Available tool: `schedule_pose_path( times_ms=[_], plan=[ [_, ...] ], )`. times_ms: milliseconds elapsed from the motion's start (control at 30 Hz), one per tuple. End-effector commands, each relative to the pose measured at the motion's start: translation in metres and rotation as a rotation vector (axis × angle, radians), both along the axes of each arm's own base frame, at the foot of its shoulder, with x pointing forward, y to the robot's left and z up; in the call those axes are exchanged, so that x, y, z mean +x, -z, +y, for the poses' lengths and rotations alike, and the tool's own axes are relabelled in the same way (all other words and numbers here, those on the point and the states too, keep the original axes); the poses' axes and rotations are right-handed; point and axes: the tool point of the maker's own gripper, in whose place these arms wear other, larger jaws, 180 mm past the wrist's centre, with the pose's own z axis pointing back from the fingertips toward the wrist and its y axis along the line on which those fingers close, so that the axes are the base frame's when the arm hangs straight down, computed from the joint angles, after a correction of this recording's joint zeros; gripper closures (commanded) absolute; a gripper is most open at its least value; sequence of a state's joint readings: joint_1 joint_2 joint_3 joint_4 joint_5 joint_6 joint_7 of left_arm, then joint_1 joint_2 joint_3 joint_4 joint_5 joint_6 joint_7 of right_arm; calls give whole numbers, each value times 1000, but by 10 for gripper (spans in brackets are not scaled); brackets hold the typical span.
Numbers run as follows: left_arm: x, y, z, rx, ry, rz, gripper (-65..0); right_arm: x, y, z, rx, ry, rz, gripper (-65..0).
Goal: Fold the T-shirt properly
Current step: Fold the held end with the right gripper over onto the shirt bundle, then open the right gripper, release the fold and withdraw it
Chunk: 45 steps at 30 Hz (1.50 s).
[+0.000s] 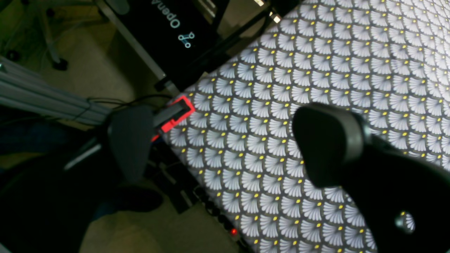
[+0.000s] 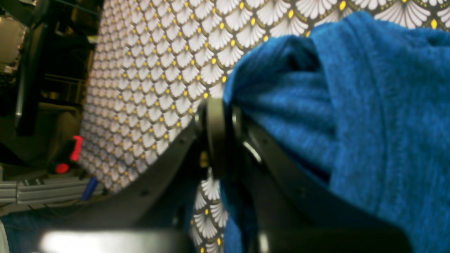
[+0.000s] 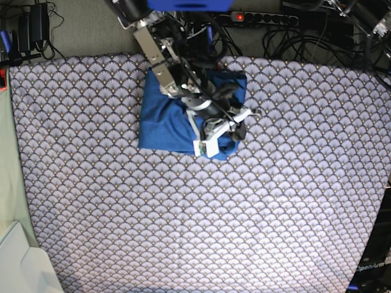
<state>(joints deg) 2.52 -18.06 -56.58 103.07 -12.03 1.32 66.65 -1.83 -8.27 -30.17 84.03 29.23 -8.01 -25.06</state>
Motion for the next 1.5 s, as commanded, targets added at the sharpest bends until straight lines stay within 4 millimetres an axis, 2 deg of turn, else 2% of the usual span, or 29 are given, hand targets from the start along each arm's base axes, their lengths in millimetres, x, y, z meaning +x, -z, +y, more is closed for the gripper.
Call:
schedule_pose_path(
  times_ms=[0, 133, 233, 300, 400, 500, 633, 733, 900, 1100, 1267, 1400, 1467],
  plan=[
    [3, -16, 8, 47, -3, -31, -650, 10, -18, 6, 39, 9, -44, -43],
    [3, -17, 8, 50, -3, -31, -650, 6, -21, 15, 42, -16, -52, -121],
    [5, -18, 8, 51, 2, -30, -650, 0, -24, 24, 46, -47, -60, -150],
    [5, -18, 8, 51, 2, -30, -650, -5, -26, 31, 49, -69, -66, -151],
    [5, -17, 7, 50, 2, -30, -650, -7, -45, 38, 77, -83, -107, -151],
    [5, -17, 7, 50, 2, -30, -650, -5, -66, 37, 106, -77, -155, -154],
    [5, -17, 7, 50, 3, -29, -650, -2, -73, 29, 92, -79, -185, -156],
    [5, -16, 7, 48, 3, -29, -650, 0, -67, 29, 81, -84, -173, -157],
    [5, -16, 6, 48, 4, -28, -650, -4, -48, 30, 58, -87, -132, -206],
    [-1, -13, 7, 50, 2, -10, -650, -3, -45, 28, 43, -91, -129, -233],
    [-3, -10, 6, 47, 3, -2, -650, -2, -26, 20, 2, -80, -94, -233],
    [-2, -12, 6, 50, 5, -5, -650, 4, 0, 0, -75, 36, 6, -233],
    [-2, -12, 6, 50, 6, -4, -650, 6, 5, -8, -94, 82, 29, -233]
  ],
)
